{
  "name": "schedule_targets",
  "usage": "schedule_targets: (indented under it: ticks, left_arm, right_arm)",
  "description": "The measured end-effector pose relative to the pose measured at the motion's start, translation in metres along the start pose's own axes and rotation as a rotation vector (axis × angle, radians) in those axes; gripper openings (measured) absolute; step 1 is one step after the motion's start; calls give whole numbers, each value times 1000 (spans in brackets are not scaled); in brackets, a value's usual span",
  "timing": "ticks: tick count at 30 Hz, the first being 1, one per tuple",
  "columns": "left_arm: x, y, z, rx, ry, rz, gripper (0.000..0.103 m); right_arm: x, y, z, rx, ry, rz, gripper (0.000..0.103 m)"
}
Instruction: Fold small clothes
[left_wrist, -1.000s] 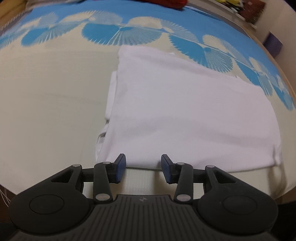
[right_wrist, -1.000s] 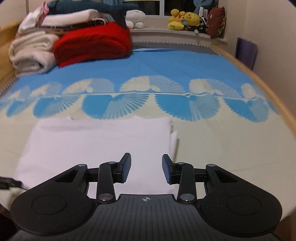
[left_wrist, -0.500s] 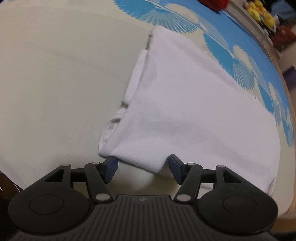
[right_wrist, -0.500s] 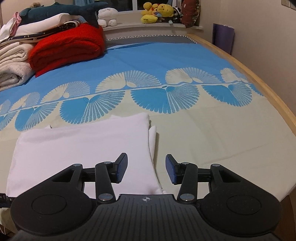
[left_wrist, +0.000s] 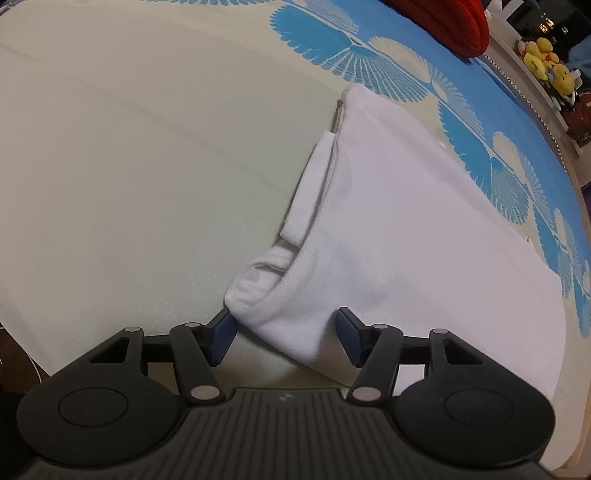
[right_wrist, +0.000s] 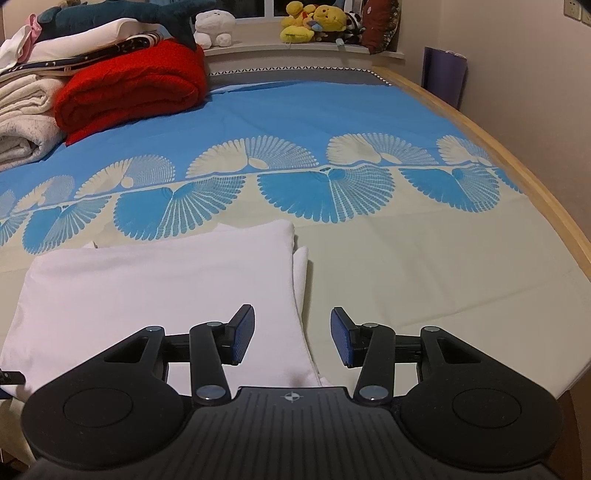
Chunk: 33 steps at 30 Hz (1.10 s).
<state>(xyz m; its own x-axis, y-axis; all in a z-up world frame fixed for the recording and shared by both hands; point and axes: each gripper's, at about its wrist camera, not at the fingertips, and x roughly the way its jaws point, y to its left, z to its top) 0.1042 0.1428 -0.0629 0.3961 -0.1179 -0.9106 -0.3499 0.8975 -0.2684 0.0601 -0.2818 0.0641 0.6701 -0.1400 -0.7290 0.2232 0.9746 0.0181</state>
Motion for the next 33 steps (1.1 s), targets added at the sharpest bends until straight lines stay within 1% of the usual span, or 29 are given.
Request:
schedule_targets:
  ticks: [1,2,3,4,5,6,7,8,12,15,26,31,33]
  left_arm:
    - [0,-1,1,8,0,3,64]
    - [1,-3,1,20,-2,8,62]
    - [1,-5,1,33,-9,15,50]
    - [1,-5,1,45,-16,25,44]
    - [1,-6,1,55,-22,32,30]
    - [1,-5,1,59,-23,31,19]
    - [1,-5,2,65,-22,27,18]
    - [1,-6,2,80,-24,28,14]
    - [0,-15,-2,167,-44,55,11]
    - [-3,-16,-4,192,-53,60,10]
    - [-16,0,-5,197,-52,37,9]
    - [-23,12,-10,185,-25,50,9]
    - [-22,15,-9,180,-1,33,11]
  right_arm:
    - [0,0,0,0,1,-2,48]
    - [1,1,0,1,2,-4,48]
    - [1,1,0,1,4,-5,48]
    - [1,1,0,0,4,-5,48]
    - [2,2,0,-2,5,-5,48]
    - [2,3,1,-5,6,-5,48]
    - [2,4,0,-7,7,-5,48]
    - [2,5,1,-11,8,-5,48]
    - [4,8,1,-9,12,-7,48]
    - [5,12,2,-10,17,-5,48]
    - [11,26,3,-24,35,5,48]
    - [12,29,4,-30,39,13,48]
    - [12,28,3,-27,40,13,48]
